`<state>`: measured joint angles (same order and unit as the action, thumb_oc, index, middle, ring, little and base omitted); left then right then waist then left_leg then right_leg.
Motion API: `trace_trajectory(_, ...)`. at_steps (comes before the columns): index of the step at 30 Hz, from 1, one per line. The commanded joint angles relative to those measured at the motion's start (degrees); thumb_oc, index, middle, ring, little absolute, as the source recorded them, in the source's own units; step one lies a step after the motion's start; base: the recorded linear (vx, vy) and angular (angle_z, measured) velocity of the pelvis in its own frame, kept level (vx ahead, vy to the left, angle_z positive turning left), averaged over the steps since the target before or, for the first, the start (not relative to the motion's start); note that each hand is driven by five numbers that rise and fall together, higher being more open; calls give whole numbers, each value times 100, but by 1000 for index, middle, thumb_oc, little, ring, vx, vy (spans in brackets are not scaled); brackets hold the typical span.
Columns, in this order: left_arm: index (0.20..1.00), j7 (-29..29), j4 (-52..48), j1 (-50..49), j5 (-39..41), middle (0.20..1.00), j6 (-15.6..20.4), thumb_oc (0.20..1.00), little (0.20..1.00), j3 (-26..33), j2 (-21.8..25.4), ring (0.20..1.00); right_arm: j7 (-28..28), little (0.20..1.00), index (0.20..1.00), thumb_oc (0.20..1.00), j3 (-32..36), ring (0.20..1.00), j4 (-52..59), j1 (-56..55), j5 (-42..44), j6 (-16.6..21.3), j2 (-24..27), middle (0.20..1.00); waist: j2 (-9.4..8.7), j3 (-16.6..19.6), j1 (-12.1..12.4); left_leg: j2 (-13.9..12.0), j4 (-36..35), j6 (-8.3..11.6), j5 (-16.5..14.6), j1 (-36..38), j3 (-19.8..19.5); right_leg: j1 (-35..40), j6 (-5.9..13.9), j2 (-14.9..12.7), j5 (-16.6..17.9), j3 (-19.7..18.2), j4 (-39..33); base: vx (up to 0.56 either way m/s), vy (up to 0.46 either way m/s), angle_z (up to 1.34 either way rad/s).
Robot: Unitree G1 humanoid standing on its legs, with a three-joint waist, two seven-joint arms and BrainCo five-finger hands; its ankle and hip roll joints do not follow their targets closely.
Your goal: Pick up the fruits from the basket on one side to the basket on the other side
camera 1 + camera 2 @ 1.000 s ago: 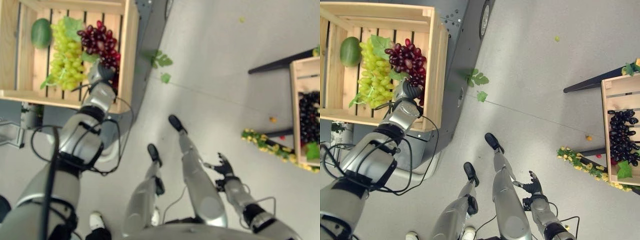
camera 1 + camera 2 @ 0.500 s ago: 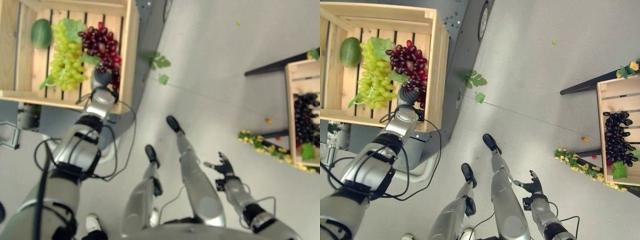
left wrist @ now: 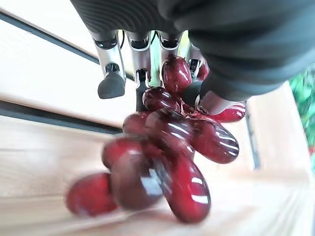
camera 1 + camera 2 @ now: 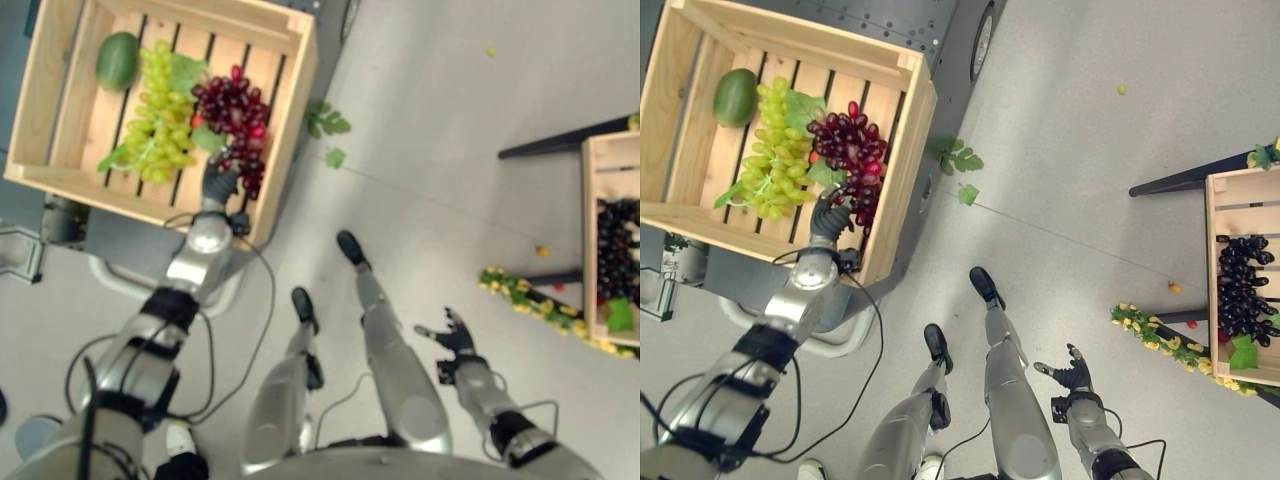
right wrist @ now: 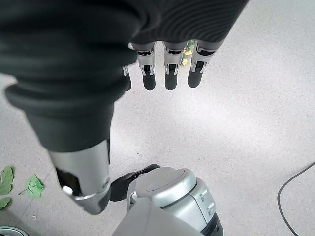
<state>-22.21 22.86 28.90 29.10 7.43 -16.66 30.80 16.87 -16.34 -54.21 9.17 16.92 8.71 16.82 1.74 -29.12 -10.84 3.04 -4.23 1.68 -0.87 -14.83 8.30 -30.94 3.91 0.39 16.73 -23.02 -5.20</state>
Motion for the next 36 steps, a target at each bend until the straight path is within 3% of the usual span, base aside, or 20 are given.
trace_trajectory(1,200,234,-1091,-294,311,200,521,200,200,213,187,200,-79,1000,1000,1000,7,1000,-79,-387,-158,-69,148,1000,35,-61,169,-87,332,115,429,-830,-579,448,391,3,-808,579,107,-15,-19,7)
trace_trajectory(11,200,683,-2439,-1092,966,200,691,200,200,747,756,200,-334,1000,1000,1000,-20,1000,-337,-350,-321,-160,196,1000,61,218,418,-87,323,108,392,-644,-773,716,381,-73,-901,773,78,5,-5,15)
trace_trajectory(23,200,1029,-3501,-1819,1217,200,820,200,200,1340,1103,200,-512,1000,1000,1000,-135,1000,-337,-370,-599,-167,237,1000,99,510,672,-83,367,87,300,-410,-1008,1064,324,-129,-1086,1013,81,13,-5,10)
trace_trajectory(30,200,1283,-3757,-1909,1427,200,802,200,200,1388,1427,200,-676,1000,1000,1000,-438,1000,721,-267,-964,-91,579,1000,109,676,771,-98,354,78,273,-238,-1122,1264,303,-159,-1166,1127,84,11,1,11)
trace_trajectory(36,200,1382,-3983,-1766,1536,200,818,200,200,1191,1651,200,-771,1000,1000,1000,-605,1000,2760,-22,-1225,108,1170,1000,90,941,835,-79,255,59,274,-5,-1254,1493,290,-215,-1243,1266,84,9,7,10)
